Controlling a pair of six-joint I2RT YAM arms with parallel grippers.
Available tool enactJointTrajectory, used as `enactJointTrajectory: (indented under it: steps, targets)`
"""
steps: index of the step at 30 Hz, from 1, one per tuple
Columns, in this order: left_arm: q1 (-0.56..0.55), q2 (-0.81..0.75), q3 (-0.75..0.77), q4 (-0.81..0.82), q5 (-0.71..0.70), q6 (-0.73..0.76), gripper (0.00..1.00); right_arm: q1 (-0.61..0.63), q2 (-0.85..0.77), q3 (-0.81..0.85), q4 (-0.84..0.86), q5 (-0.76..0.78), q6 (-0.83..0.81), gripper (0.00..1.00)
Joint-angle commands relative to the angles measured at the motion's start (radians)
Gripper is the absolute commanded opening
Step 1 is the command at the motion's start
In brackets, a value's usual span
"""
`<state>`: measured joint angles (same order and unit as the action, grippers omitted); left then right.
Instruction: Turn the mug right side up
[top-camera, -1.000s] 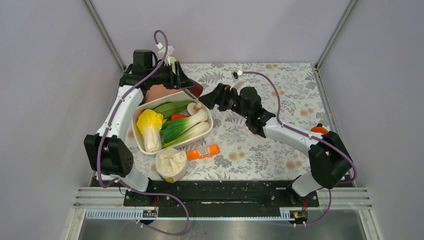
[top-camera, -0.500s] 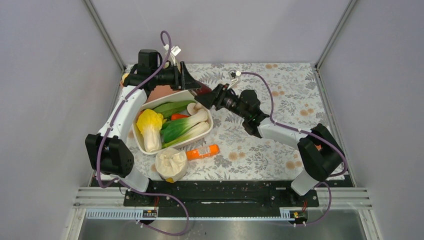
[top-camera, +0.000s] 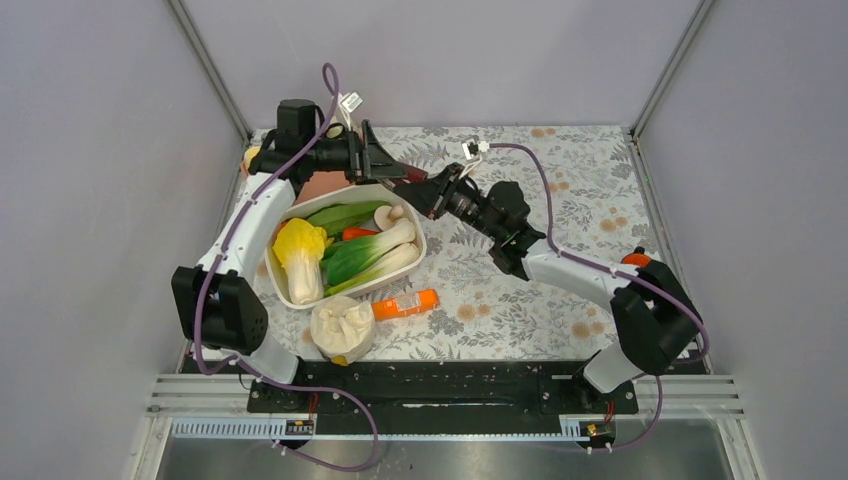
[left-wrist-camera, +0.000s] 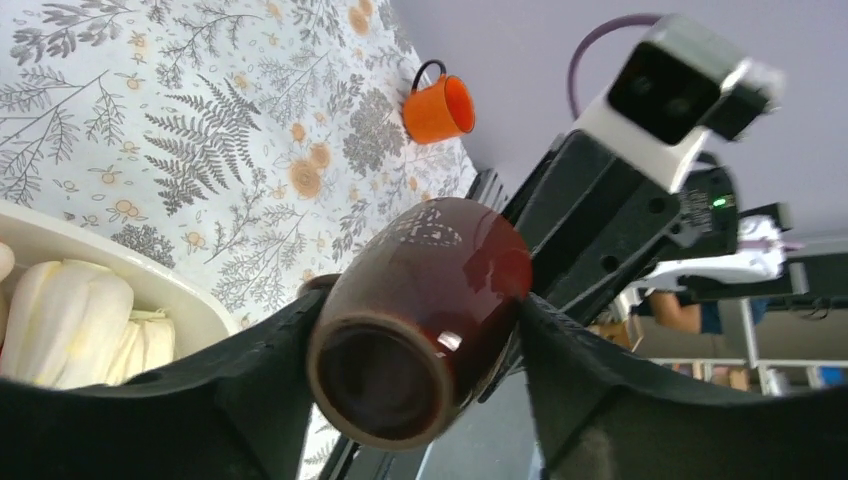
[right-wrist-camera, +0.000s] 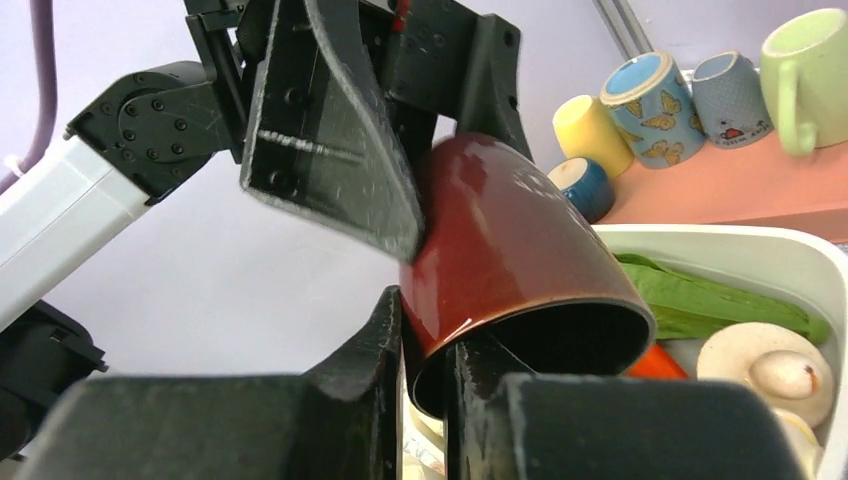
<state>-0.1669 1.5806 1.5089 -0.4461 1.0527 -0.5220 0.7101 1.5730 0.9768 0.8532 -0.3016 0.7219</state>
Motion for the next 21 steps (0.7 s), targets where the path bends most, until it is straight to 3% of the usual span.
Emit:
enactJointTrajectory:
  steps: [1, 5, 8, 13, 16, 21]
  targets:
    - [0.014, 0.003, 0.074, -0.024, -0.111, 0.169, 0.97, -0.005, -0.149, -0.005, -0.267, 0.176, -0.164, 0.0]
    - [0.094, 0.013, 0.156, -0.102, -0.23, 0.292, 0.99, -0.006, -0.275, 0.071, -0.751, 0.331, -0.355, 0.0]
    - [0.105, 0.011, 0.221, -0.199, -0.449, 0.523, 0.99, -0.006, -0.33, 0.15, -1.111, 0.471, -0.457, 0.0]
    - [0.109, 0.0, 0.169, -0.235, -0.77, 0.783, 0.99, -0.092, -0.317, 0.245, -1.632, 0.611, -0.473, 0.0]
    - [0.118, -0.006, 0.116, -0.258, -0.867, 0.884, 0.99, -0.229, -0.29, 0.195, -1.733, 0.499, -0.486, 0.0]
    - [0.145, -0.028, 0.02, -0.254, -0.915, 0.942, 0.99, -0.389, -0.224, 0.105, -1.711, 0.394, -0.54, 0.0]
